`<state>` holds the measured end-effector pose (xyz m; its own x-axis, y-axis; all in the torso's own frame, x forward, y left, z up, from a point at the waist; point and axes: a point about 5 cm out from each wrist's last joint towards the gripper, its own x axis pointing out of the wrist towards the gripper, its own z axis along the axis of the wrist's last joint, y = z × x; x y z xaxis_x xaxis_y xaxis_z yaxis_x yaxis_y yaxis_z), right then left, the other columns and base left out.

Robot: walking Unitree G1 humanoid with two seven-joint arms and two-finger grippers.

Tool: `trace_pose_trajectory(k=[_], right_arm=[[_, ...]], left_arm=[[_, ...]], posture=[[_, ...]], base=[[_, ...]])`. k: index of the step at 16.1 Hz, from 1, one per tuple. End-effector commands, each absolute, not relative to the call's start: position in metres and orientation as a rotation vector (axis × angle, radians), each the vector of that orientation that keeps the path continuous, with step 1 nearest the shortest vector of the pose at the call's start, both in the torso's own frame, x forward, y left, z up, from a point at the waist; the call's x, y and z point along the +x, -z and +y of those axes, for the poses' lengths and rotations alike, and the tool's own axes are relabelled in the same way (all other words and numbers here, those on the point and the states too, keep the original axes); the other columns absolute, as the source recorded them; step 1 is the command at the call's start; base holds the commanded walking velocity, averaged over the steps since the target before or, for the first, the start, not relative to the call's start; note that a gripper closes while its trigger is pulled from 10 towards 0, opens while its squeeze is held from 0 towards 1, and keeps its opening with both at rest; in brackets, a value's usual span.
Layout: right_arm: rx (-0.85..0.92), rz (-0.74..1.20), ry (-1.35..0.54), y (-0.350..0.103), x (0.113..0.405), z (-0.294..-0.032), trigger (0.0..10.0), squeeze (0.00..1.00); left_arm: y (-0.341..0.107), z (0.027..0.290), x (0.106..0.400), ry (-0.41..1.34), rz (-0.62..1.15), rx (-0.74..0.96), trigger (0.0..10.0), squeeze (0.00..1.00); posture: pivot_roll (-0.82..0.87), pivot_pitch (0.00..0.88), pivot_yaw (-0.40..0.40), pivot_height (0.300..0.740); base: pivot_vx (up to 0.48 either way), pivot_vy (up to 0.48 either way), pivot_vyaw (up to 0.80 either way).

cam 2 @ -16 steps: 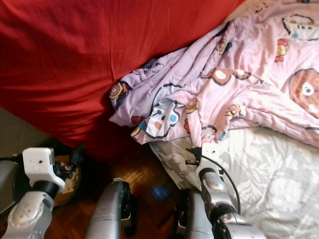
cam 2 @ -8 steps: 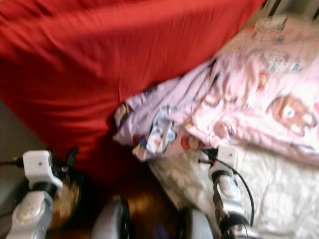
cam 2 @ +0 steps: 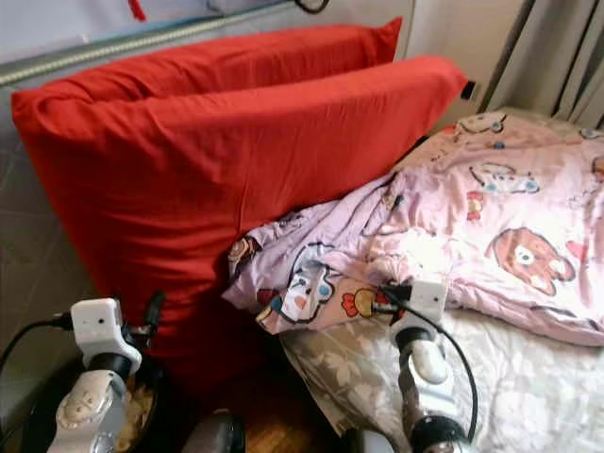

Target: Clean up the room

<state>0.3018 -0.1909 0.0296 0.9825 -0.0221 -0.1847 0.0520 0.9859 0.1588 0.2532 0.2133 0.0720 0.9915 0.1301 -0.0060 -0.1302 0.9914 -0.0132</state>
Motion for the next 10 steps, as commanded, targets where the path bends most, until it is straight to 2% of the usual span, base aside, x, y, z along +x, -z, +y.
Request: trace_pose_trajectory(k=[1, 3, 10], right_arm=[[0.172, 0.166, 0.041, -0.0317, 0.3019, -0.1891, 10.0, 0.00], [0.177, 0.144, 0.050, -0.0332, 0.3007, -0.1888, 10.0, 0.00], [0.159, 0.175, 0.057, -0.0294, 0.2989, -0.1884, 10.0, 0.00]], left_arm=[[-0.0715, 0.2141, 0.2545, -0.133, 0.000, -0.009, 10.0, 0.00], [-0.0707, 0.2140, 0.2556, -0.130, -0.003, -0.009, 10.0, 0.00], [-0.0656, 0.2131, 0.2560, -0.125, -0.004, -0.010, 10.0, 0.00]], posture=[[0.09, 0.000, 0.016, 0.644], [0.09, 0.000, 0.019, 0.644], [0.09, 0.000, 0.020, 0.714]], base=[[0.000, 0.000, 0.00], [0.000, 0.000, 0.00], [0.000, 0.000, 0.00]])
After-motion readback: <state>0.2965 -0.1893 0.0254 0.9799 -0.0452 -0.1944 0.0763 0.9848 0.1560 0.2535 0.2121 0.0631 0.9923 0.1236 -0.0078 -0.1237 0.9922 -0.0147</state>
